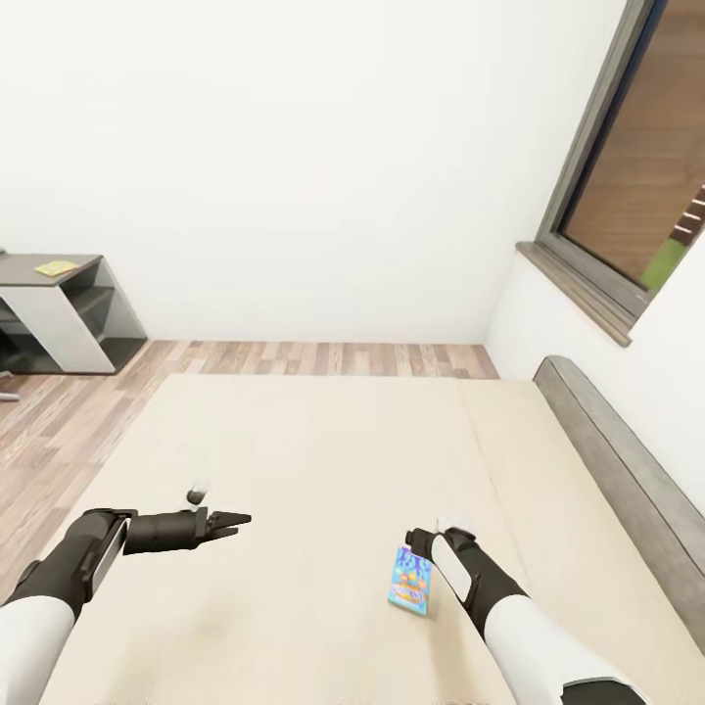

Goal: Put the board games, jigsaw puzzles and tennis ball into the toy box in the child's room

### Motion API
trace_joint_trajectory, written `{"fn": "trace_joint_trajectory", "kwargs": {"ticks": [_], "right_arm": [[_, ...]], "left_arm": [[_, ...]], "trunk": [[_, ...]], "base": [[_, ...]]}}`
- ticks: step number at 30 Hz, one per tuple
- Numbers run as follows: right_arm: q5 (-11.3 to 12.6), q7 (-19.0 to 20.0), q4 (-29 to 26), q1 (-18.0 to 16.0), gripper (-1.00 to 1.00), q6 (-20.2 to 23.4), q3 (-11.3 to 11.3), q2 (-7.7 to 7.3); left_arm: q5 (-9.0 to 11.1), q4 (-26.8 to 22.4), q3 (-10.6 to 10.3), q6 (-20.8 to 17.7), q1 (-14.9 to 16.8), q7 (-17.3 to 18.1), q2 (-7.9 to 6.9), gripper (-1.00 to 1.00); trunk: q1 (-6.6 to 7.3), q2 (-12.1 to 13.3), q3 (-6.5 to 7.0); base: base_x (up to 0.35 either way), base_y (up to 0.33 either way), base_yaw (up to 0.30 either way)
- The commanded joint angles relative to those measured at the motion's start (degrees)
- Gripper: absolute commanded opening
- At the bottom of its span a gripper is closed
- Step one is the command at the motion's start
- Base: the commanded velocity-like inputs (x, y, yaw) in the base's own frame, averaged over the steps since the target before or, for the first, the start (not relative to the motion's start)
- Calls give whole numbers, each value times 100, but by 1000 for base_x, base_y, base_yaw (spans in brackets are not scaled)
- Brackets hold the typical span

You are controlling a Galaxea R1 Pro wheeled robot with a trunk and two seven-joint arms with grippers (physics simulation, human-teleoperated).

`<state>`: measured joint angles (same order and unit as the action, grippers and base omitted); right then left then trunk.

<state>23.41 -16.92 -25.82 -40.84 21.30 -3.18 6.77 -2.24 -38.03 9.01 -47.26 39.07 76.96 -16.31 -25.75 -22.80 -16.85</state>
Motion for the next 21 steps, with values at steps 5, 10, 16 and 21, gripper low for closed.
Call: {"fn": "trace_joint_trajectory", "kwargs": {"ticks": [5, 10, 16, 21], "right_arm": [[50, -48, -12, -3, 100, 23, -35, -12], [51, -16, -11, -3, 100, 20, -34, -18], [79, 505, -18, -13, 100, 27, 10, -161], [92, 928, -123, -187, 100, 55, 36, -299]], "left_arm": [[-23, -2, 9, -63, 4, 30, 5, 100], [-22, -2, 11, -64, 4, 30, 5, 100], [-17, -2, 8, -66, 4, 42, 41, 100], [-23, -2, 6, -77, 4, 26, 103, 100]], "trunk": [[-3, -11, -57], [-3, -11, -104], [-3, -11, -160], [-3, -11, -207]], "base": [[0, 0, 0], [0, 0, 0], [0, 0, 0], [0, 0, 0]]}}
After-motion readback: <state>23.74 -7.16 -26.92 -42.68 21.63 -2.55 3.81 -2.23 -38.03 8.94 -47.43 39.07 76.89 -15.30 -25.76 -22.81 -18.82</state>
